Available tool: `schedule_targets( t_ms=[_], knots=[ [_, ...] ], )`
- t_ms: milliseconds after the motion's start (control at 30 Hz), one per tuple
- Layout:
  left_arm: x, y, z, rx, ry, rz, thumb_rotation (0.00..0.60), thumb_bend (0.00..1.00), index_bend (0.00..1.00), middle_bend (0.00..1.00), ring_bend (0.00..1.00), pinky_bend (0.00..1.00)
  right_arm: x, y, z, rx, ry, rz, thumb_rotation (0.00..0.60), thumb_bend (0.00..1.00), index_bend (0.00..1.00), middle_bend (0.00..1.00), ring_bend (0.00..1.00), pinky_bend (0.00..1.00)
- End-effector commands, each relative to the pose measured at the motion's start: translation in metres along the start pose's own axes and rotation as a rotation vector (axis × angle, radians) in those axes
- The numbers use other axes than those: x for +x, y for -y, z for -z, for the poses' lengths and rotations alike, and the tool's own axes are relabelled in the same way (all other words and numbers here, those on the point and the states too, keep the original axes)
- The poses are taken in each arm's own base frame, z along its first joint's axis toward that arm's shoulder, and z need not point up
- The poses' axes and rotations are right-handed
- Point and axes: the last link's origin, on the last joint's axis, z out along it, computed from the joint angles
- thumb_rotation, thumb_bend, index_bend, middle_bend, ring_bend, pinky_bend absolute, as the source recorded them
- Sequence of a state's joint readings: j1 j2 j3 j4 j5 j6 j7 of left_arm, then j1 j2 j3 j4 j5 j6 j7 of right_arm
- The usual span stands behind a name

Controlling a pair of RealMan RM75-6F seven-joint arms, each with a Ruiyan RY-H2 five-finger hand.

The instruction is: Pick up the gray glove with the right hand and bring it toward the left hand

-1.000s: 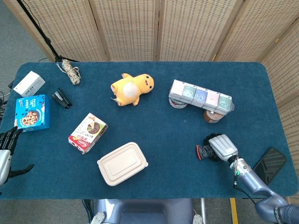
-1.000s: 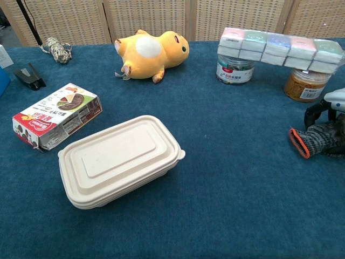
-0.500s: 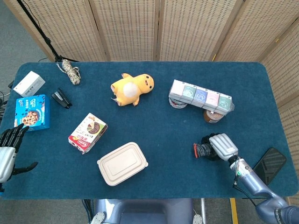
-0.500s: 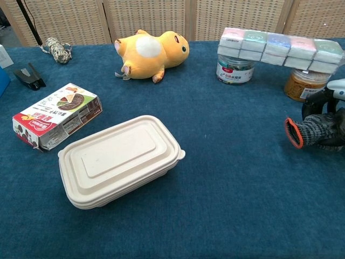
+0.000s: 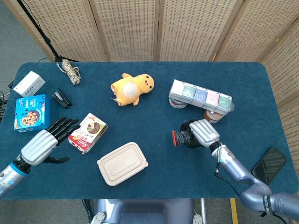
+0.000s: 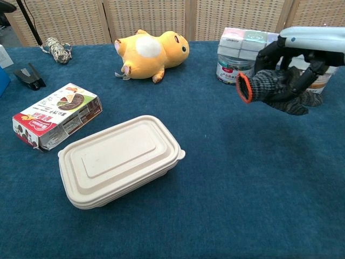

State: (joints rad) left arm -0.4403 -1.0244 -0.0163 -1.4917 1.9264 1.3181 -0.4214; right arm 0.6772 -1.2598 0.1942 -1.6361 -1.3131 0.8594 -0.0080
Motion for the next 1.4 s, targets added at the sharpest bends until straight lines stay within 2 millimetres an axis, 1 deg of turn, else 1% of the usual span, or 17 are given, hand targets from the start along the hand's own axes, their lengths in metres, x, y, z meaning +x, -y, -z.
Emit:
schedule_targets(
  t_ms=[33, 133, 300, 500, 667, 900, 1100, 1400],
  knots=[
    [0.002, -0.007, -0.020, -0.059, 0.060, -0.012, 0.600, 0.00, 0.00, 0.00, 0.00, 0.00, 0.007, 0.027, -0.022, 0.032, 0.014, -0.047, 0.600, 0.61, 0.54, 0.49, 0.39, 0.42],
    [0.004, -0.016, -0.031, -0.087, 0.087, -0.033, 0.600, 0.00, 0.00, 0.00, 0.00, 0.00, 0.007, 0.038, -0.032, 0.030, 0.021, -0.064, 0.600, 0.61, 0.54, 0.49, 0.39, 0.42],
    [-0.001, -0.034, -0.052, -0.142, 0.119, -0.037, 0.600, 0.00, 0.00, 0.00, 0.00, 0.00, 0.005, 0.056, -0.045, 0.024, 0.037, -0.112, 0.600, 0.61, 0.54, 0.49, 0.39, 0.42],
    [-0.013, -0.056, -0.074, -0.203, 0.136, -0.036, 0.600, 0.00, 0.00, 0.00, 0.00, 0.00, 0.004, 0.069, -0.050, 0.019, 0.050, -0.166, 0.600, 0.61, 0.54, 0.49, 0.39, 0.42],
    [-0.025, -0.068, -0.088, -0.228, 0.154, -0.046, 0.600, 0.00, 0.01, 0.00, 0.00, 0.00, 0.008, 0.073, -0.053, 0.001, 0.044, -0.213, 0.600, 0.61, 0.54, 0.49, 0.39, 0.42],
    [-0.043, -0.081, -0.105, -0.231, 0.164, 0.000, 0.600, 0.00, 0.01, 0.00, 0.00, 0.00, 0.013, 0.077, -0.050, -0.002, 0.047, -0.244, 0.600, 0.62, 0.54, 0.49, 0.39, 0.42],
    [-0.048, -0.087, -0.120, -0.214, 0.166, 0.014, 0.600, 0.00, 0.01, 0.00, 0.00, 0.00, 0.015, 0.077, -0.048, -0.003, 0.048, -0.256, 0.600, 0.62, 0.54, 0.49, 0.39, 0.42],
    [-0.052, -0.106, -0.137, -0.210, 0.179, 0.003, 0.600, 0.00, 0.00, 0.00, 0.00, 0.00, 0.014, 0.083, -0.046, 0.011, 0.064, -0.296, 0.600, 0.63, 0.54, 0.49, 0.39, 0.42]
  ],
)
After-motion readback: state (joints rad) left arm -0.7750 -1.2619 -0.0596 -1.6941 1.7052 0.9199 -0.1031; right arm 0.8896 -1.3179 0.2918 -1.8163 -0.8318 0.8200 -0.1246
